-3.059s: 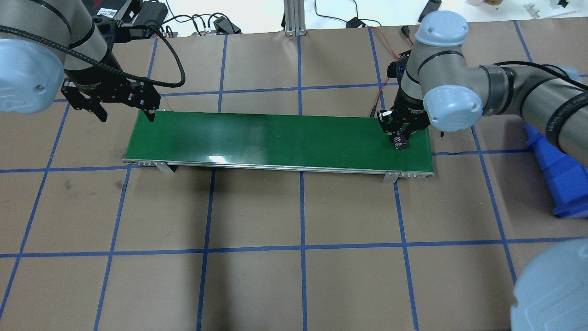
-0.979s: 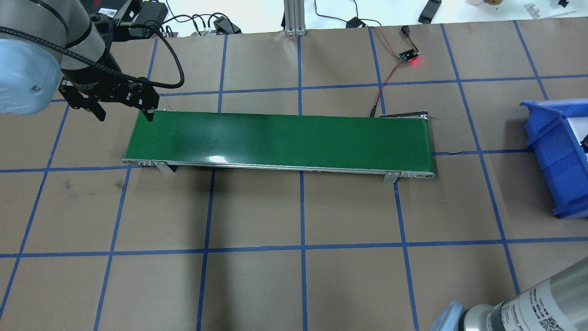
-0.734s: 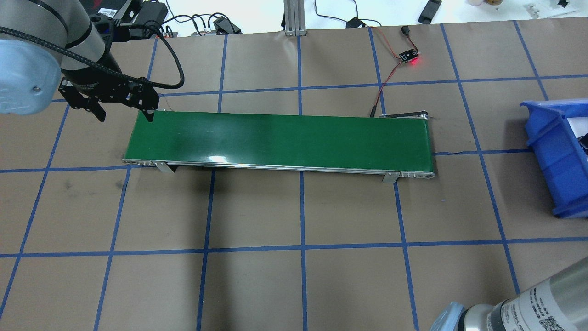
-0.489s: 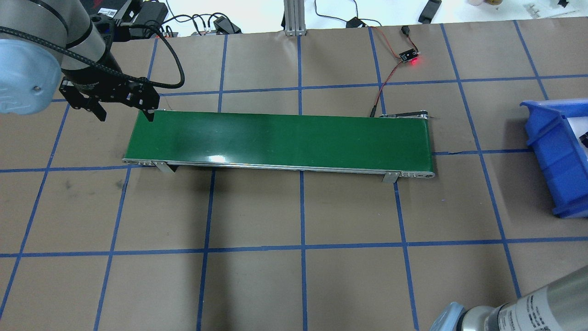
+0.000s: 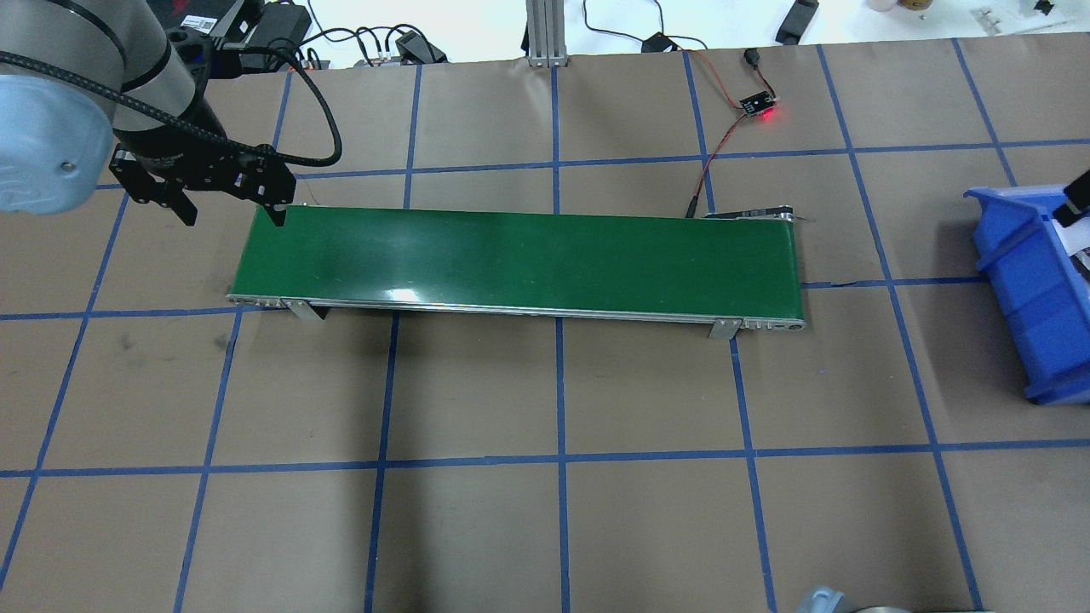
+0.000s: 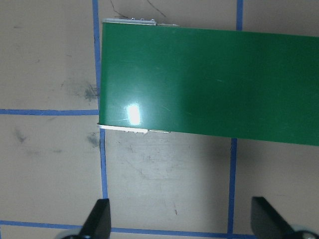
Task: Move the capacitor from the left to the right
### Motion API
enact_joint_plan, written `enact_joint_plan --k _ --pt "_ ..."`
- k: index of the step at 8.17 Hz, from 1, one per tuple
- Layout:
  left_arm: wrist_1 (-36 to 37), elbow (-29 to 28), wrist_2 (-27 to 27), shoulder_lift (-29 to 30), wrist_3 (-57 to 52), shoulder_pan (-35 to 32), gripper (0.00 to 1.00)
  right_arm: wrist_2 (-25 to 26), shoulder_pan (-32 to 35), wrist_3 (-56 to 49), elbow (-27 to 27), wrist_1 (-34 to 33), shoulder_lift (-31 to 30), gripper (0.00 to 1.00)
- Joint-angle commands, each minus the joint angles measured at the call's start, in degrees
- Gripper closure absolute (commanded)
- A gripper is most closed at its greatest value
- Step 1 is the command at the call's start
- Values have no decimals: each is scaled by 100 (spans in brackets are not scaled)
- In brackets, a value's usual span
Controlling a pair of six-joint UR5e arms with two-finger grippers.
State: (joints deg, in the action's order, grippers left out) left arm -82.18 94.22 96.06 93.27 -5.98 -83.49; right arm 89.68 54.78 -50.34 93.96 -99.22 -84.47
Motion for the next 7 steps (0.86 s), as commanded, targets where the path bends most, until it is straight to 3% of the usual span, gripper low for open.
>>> enact_joint_plan --k 1,4,7 --pt "0 0 9 -2 9 0 0 23 1565 1987 -71 912 -701 0" --pt "-9 0 35 -11 9 0 0 250 3211 3984 -62 835 -606 0" --pt "-18 -44 18 -29 17 0 0 164 3241 4032 -62 825 -588 0"
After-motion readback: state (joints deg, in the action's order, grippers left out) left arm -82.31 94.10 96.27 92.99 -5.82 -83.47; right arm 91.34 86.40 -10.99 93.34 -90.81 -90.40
